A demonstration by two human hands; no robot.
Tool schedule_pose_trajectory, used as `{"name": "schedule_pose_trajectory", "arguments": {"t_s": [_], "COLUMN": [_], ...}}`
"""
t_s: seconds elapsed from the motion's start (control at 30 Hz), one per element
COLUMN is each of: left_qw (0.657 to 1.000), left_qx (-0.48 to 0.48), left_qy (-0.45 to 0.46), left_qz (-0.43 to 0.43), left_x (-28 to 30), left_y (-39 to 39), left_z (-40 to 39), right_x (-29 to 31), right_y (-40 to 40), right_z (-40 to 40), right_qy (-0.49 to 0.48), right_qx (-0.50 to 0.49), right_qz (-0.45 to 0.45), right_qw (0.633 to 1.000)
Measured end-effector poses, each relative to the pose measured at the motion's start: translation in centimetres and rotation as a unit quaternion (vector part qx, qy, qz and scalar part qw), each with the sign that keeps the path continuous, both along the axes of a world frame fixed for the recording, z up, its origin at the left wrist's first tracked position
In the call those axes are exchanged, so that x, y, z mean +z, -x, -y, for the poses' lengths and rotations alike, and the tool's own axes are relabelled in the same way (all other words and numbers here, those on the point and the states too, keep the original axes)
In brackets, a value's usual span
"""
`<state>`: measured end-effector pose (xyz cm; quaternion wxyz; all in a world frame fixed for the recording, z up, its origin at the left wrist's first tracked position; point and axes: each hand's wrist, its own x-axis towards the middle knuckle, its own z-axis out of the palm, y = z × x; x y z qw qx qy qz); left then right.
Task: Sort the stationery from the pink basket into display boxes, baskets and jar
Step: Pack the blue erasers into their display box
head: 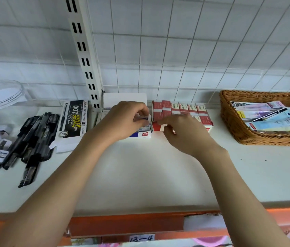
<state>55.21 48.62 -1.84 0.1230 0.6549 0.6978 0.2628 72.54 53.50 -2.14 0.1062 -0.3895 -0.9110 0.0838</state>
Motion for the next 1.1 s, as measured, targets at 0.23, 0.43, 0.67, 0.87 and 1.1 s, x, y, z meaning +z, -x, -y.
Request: {"name": "schedule_pose_trajectory", "arguments": {"t_s": [0.23,0.43,0.67,0.87,1.1], "left_qw": [0.999,0.989,0.991,0.958,0.936], "left_qx": [0.009,-0.025,-0.044,-0.039,0.015], "left_qy": [-0.001,0.031,-0.029,-0.137,-0.098], "left_qz": [-0.038,-0.146,-0.123,-0.25,-0.337], "left_x": [0.0,-0.7,-1.1,-3.1,-3.8], "left_y": [-1.0,-0.7,-0.2,-0.9,-2.5], "left_z": [-0.4,-1.0,-0.7,0.7,1.9], "right_x": [-1.9,-1.8,-1.9,-2.5,-3.7], "right_y": [-1.7,-1.2,-1.7,-2.0,-2.5], "right_z": [0.5,0.6,0.2,0.8,2.0], "right_qy": [0.013,0.025,0.025,0.04,0.065], "right_qx": [-0.03,-0.018,-0.028,-0.029,-0.016], "right_qz": [-0.044,-0.061,-0.062,-0.073,-0.083], "right_qw": [0.999,0.998,0.997,0.996,0.994]}}
